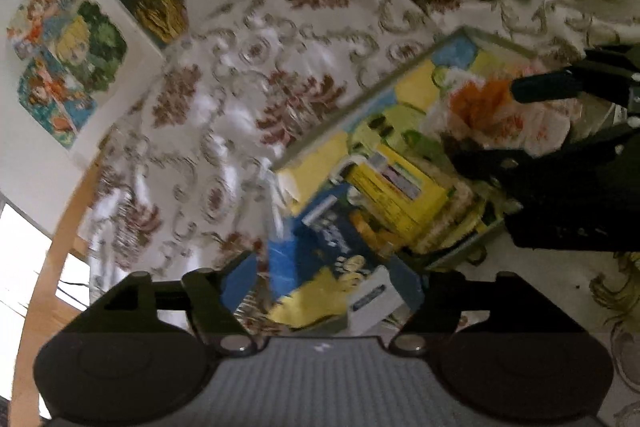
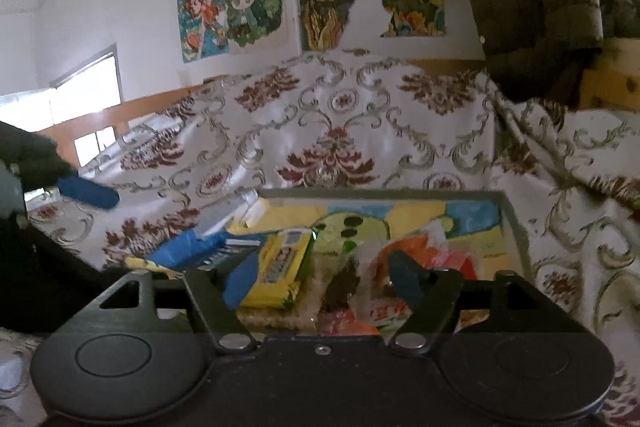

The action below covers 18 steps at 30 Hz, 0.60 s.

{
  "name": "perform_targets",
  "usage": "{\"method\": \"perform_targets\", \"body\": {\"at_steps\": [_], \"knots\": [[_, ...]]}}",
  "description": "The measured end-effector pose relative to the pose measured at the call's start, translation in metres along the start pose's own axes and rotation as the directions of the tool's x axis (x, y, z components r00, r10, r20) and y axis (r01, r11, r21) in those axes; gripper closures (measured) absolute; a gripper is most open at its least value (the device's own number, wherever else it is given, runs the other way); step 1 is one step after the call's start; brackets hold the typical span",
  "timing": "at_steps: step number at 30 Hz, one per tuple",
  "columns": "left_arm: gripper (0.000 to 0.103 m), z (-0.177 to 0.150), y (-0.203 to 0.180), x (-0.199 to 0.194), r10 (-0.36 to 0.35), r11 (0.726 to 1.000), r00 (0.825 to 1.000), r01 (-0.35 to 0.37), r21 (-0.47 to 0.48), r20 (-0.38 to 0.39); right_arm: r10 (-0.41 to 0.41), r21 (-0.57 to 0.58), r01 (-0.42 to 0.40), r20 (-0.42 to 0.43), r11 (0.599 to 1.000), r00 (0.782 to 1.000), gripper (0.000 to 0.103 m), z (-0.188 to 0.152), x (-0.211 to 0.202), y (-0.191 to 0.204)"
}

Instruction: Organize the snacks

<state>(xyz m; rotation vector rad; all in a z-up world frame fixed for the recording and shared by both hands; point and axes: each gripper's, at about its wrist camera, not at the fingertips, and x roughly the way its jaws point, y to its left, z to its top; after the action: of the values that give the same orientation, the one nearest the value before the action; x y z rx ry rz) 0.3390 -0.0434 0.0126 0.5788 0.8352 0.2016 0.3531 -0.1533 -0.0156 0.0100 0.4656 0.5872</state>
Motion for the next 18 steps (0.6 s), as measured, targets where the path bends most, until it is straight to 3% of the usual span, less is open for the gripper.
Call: {"method": "perform_targets", "body": {"at_steps": [9,18], "knots": [[0.017,0.025,0.041,-0.074,0.043,0.996,0.992,-0.034,-0.084,0.115,-0.033,-0.048,0.035,0.035,0.998,0.999,0.013,0.025,-0.06,0.011],[0.01,0.055,0.088,-0.163,0.128,0.974,0.952,-0.067,-0.216,0.279,-0.058,-0.089,0.066,0.097,0.994,0.994,0.007,0.043,-0.126,0.034]]}}
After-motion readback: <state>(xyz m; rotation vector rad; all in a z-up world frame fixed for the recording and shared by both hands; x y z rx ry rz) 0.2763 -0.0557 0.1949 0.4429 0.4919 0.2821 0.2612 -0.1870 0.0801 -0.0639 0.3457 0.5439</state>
